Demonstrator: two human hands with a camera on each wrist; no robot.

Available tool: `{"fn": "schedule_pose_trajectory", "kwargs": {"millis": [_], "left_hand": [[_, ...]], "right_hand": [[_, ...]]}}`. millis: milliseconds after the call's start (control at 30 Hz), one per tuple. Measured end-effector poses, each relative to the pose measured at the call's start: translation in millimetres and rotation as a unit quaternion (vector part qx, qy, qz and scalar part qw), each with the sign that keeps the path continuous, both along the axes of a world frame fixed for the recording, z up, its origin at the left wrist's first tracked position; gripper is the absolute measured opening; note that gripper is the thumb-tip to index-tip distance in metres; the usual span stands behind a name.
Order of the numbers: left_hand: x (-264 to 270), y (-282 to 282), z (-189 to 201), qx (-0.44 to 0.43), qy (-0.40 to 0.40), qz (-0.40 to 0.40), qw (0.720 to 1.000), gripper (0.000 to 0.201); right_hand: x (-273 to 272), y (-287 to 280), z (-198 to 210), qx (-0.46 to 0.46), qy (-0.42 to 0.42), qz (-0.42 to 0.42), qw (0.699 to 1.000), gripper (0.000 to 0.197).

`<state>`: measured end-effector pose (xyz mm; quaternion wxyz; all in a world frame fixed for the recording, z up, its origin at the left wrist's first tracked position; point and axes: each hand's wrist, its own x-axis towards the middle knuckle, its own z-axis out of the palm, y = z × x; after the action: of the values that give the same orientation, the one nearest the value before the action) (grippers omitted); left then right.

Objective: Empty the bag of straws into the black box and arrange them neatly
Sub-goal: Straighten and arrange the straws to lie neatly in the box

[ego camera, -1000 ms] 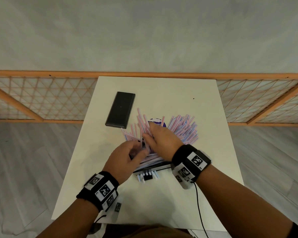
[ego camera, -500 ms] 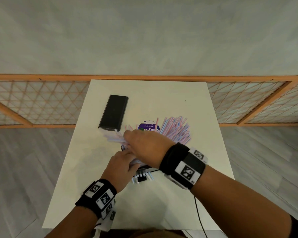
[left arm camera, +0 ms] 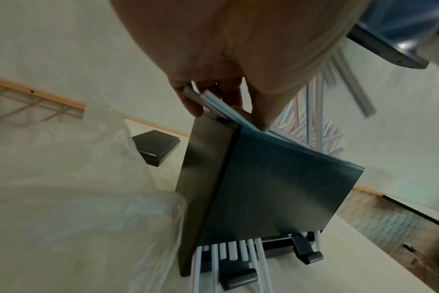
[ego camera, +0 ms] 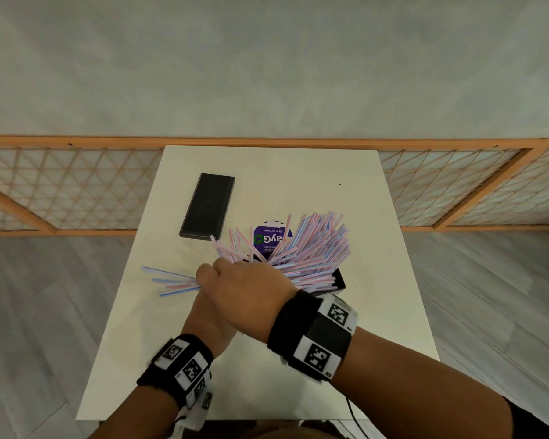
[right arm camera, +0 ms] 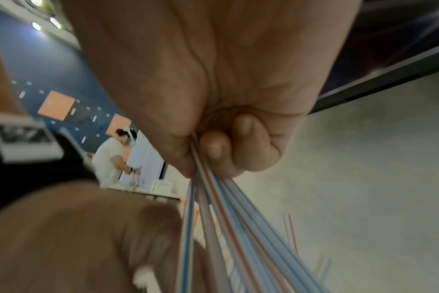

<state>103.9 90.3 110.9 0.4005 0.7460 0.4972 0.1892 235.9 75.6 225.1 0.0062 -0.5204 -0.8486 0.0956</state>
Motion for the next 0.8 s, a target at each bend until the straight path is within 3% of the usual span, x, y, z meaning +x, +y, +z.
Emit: {"fn": "schedule_pose_trajectory", "kwargs": {"millis": [100,200,267,367,500,667,800], "left_hand": [[5,1,3,-0.006,0.025,0.009,1.000,0.014],[-5,6,-4,0.058,0.001,0.046,0.997,0.004],[-14,3,-7,0.071,-0.031,0.089,0.993,0.014],[-21,0,-7,-0.001,-0.100,0.184,0.978,0.023],[-23,5,-10,-0.108,-0.203,0.309,0.923,0.031],[-13,14,2,-0.207,-0.349,0.342,0.848,0.043],[1,18,12,-0.233,-0.352,0.322,0.847,0.033]], "right_hand": [[3,9,-28,-0.029,-0.018,-0.030,0.999,0.027],[13,18,-51,-0.042,-0.011,-0.067,0.997,0.023],[19,22,-66,-0.051,-0.009,-0.071,0.996,0.027],[27,22,-81,-0.058,0.004,-0.068,0.996,0.034],[31,18,-86,-0.055,0.007,-0.065,0.996,0.039],[41,20,-90,-0.076,0.035,-0.097,0.992,0.035],[53,19,-88,-0.094,0.045,-0.120,0.987,0.043]]}}
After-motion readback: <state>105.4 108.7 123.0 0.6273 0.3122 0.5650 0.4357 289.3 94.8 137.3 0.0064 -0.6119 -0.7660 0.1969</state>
